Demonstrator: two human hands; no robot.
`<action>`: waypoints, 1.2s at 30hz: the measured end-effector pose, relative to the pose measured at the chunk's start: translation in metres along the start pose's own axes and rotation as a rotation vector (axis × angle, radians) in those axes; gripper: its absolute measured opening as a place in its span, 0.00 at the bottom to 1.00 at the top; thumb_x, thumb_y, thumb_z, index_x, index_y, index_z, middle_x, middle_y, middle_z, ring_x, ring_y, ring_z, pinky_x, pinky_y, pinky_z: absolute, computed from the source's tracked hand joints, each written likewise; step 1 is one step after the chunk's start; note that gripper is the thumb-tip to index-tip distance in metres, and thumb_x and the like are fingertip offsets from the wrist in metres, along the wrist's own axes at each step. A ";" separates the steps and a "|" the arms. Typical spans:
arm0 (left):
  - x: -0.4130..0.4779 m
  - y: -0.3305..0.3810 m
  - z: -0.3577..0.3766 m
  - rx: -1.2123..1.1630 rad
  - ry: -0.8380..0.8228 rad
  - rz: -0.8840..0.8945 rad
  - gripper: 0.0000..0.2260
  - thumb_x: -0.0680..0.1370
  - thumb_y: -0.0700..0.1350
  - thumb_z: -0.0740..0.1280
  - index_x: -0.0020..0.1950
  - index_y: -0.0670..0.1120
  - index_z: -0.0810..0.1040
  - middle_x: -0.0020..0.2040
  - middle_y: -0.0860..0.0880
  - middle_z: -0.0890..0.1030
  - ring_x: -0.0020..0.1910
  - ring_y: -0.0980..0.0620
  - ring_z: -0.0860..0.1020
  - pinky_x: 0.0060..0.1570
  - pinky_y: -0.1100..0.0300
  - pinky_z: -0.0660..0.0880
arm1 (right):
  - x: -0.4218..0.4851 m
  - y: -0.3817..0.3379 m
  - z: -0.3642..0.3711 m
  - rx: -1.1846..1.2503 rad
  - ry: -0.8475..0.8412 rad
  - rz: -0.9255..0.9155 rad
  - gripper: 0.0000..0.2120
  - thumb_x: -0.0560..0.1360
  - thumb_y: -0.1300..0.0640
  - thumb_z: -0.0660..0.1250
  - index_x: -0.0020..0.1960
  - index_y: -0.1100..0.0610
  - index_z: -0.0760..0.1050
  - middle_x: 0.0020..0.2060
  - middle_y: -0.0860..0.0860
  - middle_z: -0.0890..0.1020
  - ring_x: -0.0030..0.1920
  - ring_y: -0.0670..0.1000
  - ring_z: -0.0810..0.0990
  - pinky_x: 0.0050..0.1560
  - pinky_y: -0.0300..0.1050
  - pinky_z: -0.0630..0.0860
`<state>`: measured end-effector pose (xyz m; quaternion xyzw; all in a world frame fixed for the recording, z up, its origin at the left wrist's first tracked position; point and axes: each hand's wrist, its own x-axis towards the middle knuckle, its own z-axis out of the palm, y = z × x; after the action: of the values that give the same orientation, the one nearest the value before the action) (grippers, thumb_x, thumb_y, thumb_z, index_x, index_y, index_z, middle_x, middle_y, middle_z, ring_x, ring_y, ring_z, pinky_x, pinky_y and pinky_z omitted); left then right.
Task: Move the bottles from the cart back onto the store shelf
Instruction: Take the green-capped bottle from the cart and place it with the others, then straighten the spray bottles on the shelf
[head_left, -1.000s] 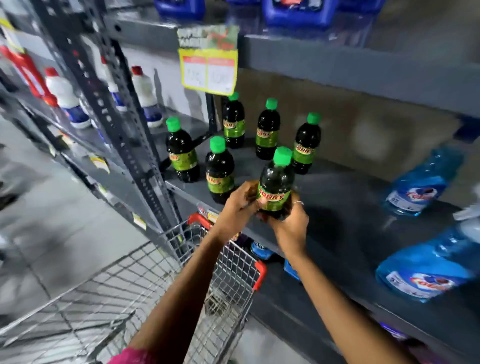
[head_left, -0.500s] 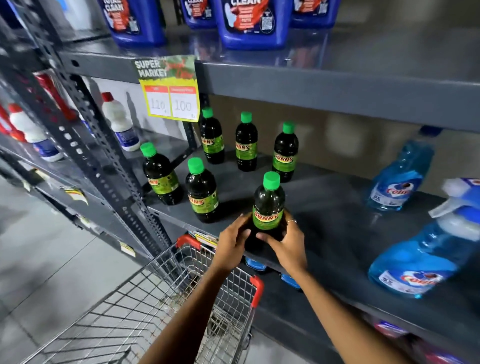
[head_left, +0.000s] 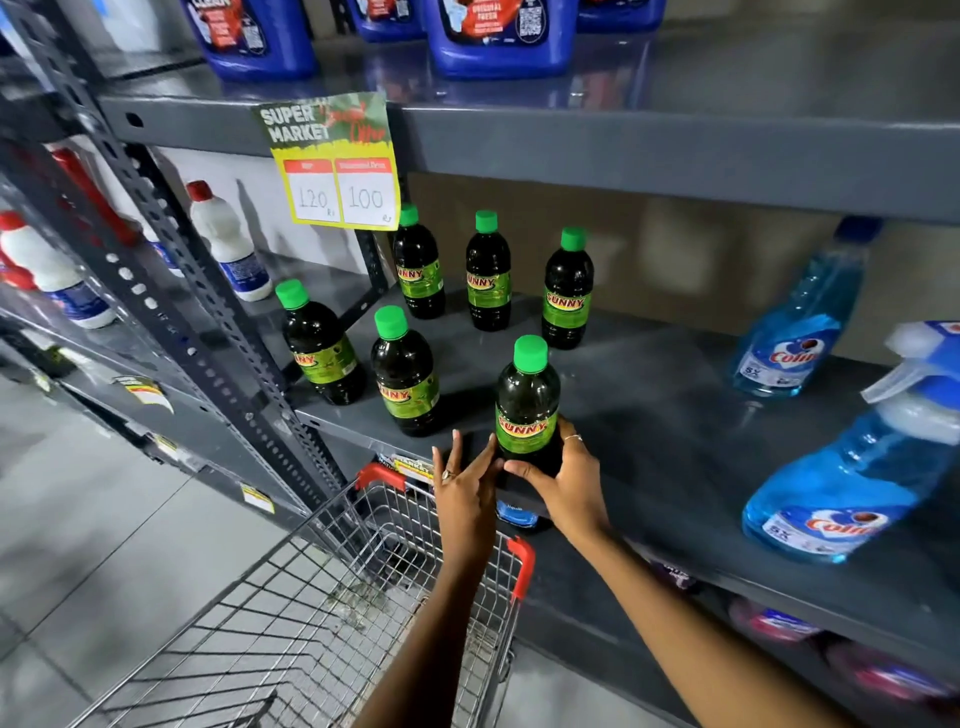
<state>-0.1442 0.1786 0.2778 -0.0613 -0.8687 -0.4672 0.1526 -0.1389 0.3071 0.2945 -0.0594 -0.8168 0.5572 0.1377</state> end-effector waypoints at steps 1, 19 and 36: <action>-0.001 0.001 0.001 0.001 0.010 -0.005 0.16 0.79 0.39 0.63 0.67 0.45 0.75 0.64 0.51 0.67 0.71 0.48 0.47 0.74 0.40 0.53 | -0.001 -0.001 0.000 -0.011 0.000 0.002 0.35 0.63 0.47 0.77 0.65 0.55 0.70 0.55 0.46 0.80 0.56 0.42 0.77 0.53 0.23 0.70; -0.001 -0.013 0.001 0.062 -0.109 0.013 0.17 0.81 0.42 0.59 0.71 0.46 0.69 0.71 0.40 0.71 0.77 0.47 0.51 0.77 0.50 0.39 | -0.002 -0.002 -0.002 -0.086 -0.036 0.027 0.38 0.63 0.43 0.76 0.67 0.56 0.67 0.59 0.53 0.80 0.61 0.50 0.77 0.61 0.49 0.76; -0.096 0.092 0.080 0.056 -0.323 0.479 0.24 0.81 0.51 0.57 0.75 0.44 0.60 0.77 0.47 0.60 0.78 0.49 0.53 0.78 0.54 0.44 | -0.131 0.024 -0.156 -0.182 0.420 -0.147 0.05 0.77 0.47 0.61 0.48 0.35 0.69 0.44 0.38 0.75 0.47 0.40 0.76 0.49 0.29 0.70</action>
<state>-0.0465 0.2997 0.2789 -0.3341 -0.8550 -0.3781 0.1199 0.0302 0.4230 0.3050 -0.1265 -0.8193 0.4451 0.3387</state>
